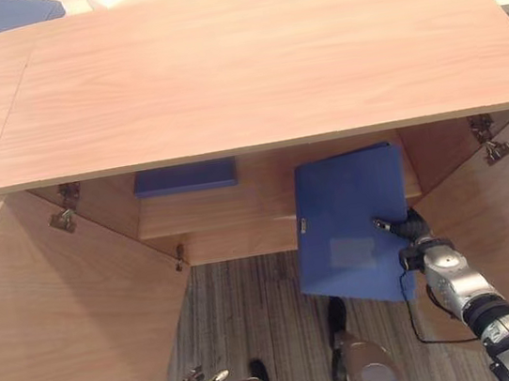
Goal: Put the empty folder in the office cabinet
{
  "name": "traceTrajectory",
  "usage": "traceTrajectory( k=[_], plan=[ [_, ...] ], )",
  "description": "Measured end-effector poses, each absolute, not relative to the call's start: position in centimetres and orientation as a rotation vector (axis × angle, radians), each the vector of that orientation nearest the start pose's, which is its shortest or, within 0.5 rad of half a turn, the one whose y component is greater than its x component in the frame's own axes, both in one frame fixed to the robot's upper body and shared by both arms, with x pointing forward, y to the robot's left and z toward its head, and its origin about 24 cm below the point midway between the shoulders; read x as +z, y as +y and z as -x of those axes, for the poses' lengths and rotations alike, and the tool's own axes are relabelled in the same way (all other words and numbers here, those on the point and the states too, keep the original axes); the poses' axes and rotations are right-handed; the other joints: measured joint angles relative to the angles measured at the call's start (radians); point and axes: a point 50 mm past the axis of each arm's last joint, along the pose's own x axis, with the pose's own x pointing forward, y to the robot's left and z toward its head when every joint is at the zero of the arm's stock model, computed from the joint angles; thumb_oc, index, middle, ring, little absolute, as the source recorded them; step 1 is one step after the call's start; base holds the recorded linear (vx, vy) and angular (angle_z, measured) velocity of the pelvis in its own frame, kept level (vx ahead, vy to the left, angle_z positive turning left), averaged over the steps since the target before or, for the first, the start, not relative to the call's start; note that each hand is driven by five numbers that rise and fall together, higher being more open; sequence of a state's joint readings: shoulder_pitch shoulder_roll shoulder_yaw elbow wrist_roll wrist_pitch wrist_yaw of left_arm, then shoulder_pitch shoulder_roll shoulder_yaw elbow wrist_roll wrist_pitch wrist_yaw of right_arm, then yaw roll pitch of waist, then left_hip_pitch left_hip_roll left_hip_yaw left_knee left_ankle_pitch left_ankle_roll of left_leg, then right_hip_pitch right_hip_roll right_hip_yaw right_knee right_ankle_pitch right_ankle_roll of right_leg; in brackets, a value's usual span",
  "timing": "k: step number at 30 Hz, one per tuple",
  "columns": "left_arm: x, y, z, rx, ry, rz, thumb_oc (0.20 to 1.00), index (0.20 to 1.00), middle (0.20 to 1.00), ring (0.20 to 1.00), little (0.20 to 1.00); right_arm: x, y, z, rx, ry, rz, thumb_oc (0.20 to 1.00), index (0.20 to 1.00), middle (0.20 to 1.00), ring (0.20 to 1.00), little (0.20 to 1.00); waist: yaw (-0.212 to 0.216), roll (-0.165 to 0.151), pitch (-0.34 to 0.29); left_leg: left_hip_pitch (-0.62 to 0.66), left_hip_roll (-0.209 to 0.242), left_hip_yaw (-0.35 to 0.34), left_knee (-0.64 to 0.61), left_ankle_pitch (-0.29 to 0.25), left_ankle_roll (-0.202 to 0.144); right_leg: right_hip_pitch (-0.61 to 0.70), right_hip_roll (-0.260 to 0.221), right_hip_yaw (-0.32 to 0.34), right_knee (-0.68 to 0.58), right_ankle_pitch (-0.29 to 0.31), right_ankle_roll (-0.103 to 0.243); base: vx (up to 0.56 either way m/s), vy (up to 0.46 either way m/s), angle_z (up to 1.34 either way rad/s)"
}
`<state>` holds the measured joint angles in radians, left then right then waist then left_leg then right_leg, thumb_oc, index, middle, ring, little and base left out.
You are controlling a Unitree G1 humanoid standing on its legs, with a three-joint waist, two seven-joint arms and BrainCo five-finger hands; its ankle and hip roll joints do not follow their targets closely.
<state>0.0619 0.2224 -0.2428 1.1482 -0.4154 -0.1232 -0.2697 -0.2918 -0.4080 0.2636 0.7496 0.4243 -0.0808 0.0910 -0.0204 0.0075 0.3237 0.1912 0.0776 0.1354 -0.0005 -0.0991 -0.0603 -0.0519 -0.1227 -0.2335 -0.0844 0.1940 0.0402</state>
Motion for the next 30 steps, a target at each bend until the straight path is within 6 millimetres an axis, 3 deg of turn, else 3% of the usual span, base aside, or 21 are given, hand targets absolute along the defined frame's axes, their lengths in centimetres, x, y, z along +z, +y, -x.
traceTrajectory(
  k=[5,7,11,14,17,18,22,26,28,30],
  plan=[
    [-16.2,20.4,-8.4,-0.068,1.101,0.162,1.0,1.0,1.0,1.0,1.0,-4.4,-20.6,-28.2,-0.013,0.497,-0.054,0.2,0.2,0.2,0.2,0.2,0.011,-0.015,0.015,-0.009,-0.024,-0.017,-0.002,-0.01,0.008,-0.056,-0.038,0.005,0.1,-0.041,0.028,0.09,-0.012,0.07],
    [-16.2,20.2,-8.3,-0.08,1.106,0.155,1.0,1.0,1.0,1.0,1.0,-4.6,-20.9,-28.4,-0.091,0.516,-0.106,0.2,0.2,0.2,0.2,0.2,0.018,-0.012,0.034,-0.015,-0.032,-0.021,0.011,-0.015,0.015,-0.078,-0.055,0.006,0.147,-0.064,0.039,0.11,-0.054,0.04],
    [-16.1,20.2,-8.8,-0.077,1.096,0.142,1.0,1.0,1.0,1.0,1.0,-4.2,-22.1,-29.3,-0.249,0.541,-0.185,0.2,0.2,0.2,0.2,0.2,0.031,-0.01,0.054,-0.052,-0.031,-0.033,0.05,-0.029,0.017,-0.133,-0.066,0.008,0.236,-0.103,0.028,0.08,-0.067,0.07],
    [-16.0,20.2,-9.5,-0.075,1.08,0.135,1.0,1.0,1.0,1.0,1.0,-2.1,-22.3,-31.6,-0.324,0.493,-0.252,0.2,0.2,0.2,0.2,0.2,0.034,-0.007,0.08,-0.082,-0.022,-0.039,0.08,-0.038,0.015,-0.191,-0.074,0.007,0.334,-0.152,0.011,0.01,-0.06,0.06],
    [-15.8,20.2,-10.4,-0.075,1.053,0.139,1.0,1.0,1.0,1.0,1.0,1.3,-22.5,-34.2,-0.359,0.409,-0.245,0.2,0.2,0.2,0.2,0.2,0.04,-0.002,0.102,-0.139,-0.01,-0.047,0.124,-0.052,0.006,-0.239,-0.073,0.001,0.371,-0.166,-0.002,-0.01,-0.074,0.08],
    [-15.5,20.1,-11.4,-0.079,1.029,0.141,1.0,1.0,1.0,1.0,1.0,3.0,-23.5,-35.2,-0.387,0.373,-0.226,0.2,0.2,0.2,0.2,0.2,0.053,0.002,0.126,-0.163,-0.011,-0.056,0.145,-0.055,0.004,-0.255,-0.078,0.0,0.386,-0.17,-0.009,-0.03,-0.043,0.14],
    [-15.3,20.0,-12.3,-0.072,0.996,0.158,1.0,1.0,1.0,1.0,1.0,6.6,-26.1,-36.8,-0.451,0.296,-0.198,0.2,0.2,0.2,0.2,0.2,0.086,0.007,0.17,-0.222,-0.01,-0.077,0.187,-0.059,-0.001,-0.291,-0.089,-0.016,0.407,-0.175,-0.018,0.0,-0.049,0.16],
    [-15.1,20.0,-12.7,-0.071,0.975,0.159,1.0,1.0,1.0,1.0,1.0,7.2,-26.8,-36.8,-0.518,0.288,-0.313,0.2,0.2,0.2,0.2,0.2,0.093,0.01,0.189,-0.254,-0.006,-0.109,0.213,-0.061,-0.004,-0.305,-0.092,-0.009,0.429,-0.179,-0.023,0.06,-0.087,0.22],
    [-14.8,19.6,-13.5,-0.092,0.948,0.147,1.0,1.0,1.0,1.0,1.0,7.4,-27.8,-36.5,-0.626,0.269,-0.462,0.2,0.2,0.2,0.2,0.2,0.09,0.034,0.22,-0.26,-0.001,-0.146,0.218,-0.056,-0.011,-0.335,-0.085,0.076,0.502,-0.179,-0.019,-0.03,-0.03,0.46],
    [-14.7,19.4,-13.7,-0.094,0.931,0.147,1.0,1.0,1.0,1.0,1.0,8.5,-28.4,-36.7,-0.689,0.21,-0.551,0.2,0.2,0.2,0.2,0.2,0.098,0.041,0.223,-0.3,0.001,-0.163,0.218,-0.048,-0.025,-0.359,-0.073,0.112,0.485,-0.188,-0.004,-0.05,-0.009,0.25]
  ],
)
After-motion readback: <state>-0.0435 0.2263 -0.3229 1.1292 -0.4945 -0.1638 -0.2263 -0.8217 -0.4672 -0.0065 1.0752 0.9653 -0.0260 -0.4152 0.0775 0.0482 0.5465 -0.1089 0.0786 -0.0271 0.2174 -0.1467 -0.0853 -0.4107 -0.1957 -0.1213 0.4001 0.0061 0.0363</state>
